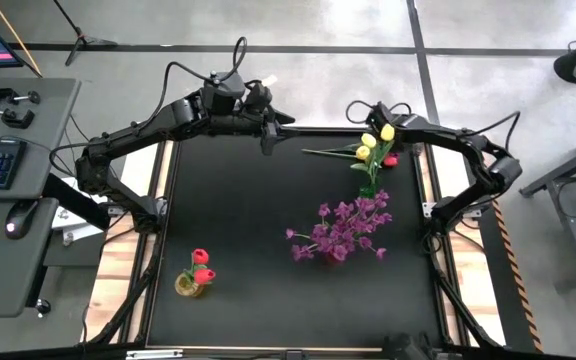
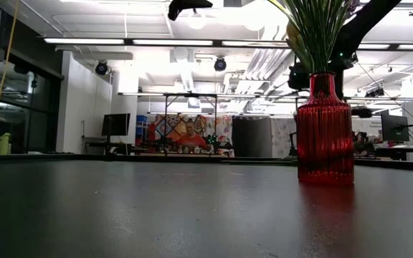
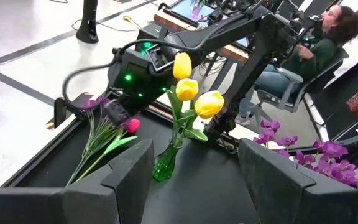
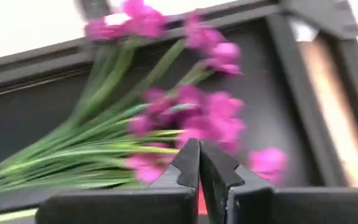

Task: Sort flowers into vase by color
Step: Put the pink tulip into the yellow flower vase

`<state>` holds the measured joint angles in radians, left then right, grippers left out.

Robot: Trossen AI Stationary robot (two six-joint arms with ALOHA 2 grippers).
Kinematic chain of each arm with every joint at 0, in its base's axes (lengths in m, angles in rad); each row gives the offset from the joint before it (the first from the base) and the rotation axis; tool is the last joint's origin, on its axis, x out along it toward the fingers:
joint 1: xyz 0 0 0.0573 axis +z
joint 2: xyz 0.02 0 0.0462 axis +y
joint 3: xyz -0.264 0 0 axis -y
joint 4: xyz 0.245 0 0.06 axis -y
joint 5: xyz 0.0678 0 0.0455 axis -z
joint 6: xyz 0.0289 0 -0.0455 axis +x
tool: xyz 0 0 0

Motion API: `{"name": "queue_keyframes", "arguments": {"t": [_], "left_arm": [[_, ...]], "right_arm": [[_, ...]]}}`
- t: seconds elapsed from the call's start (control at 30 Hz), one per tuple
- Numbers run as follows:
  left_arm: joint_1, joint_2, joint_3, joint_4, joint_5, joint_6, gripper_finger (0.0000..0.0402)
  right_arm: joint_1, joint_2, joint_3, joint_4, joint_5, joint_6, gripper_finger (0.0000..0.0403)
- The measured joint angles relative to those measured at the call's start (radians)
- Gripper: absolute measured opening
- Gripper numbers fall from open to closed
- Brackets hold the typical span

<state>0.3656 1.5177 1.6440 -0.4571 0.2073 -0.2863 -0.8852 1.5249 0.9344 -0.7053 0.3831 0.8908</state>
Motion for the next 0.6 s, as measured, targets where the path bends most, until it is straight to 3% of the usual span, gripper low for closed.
{"name": "queue_keyframes", "arguments": {"t": [0.27,0.43,0.6], "left_arm": [[0.000,0.000,0.000,0.000,0.000,0.000,0.0223],[0.000,0.000,0.000,0.000,0.000,0.000,0.0223],[0.000,0.000,0.000,0.000,0.000,0.001,0.0223]], "right_arm": [[-0.027,0.000,0.000,-0.072,0.136,0.073,0.0000],[-0.031,0.031,0.000,-0.088,0.128,0.051,0.0000],[-0.037,0.102,0.000,-0.105,0.026,0.044,0.0000]]}}
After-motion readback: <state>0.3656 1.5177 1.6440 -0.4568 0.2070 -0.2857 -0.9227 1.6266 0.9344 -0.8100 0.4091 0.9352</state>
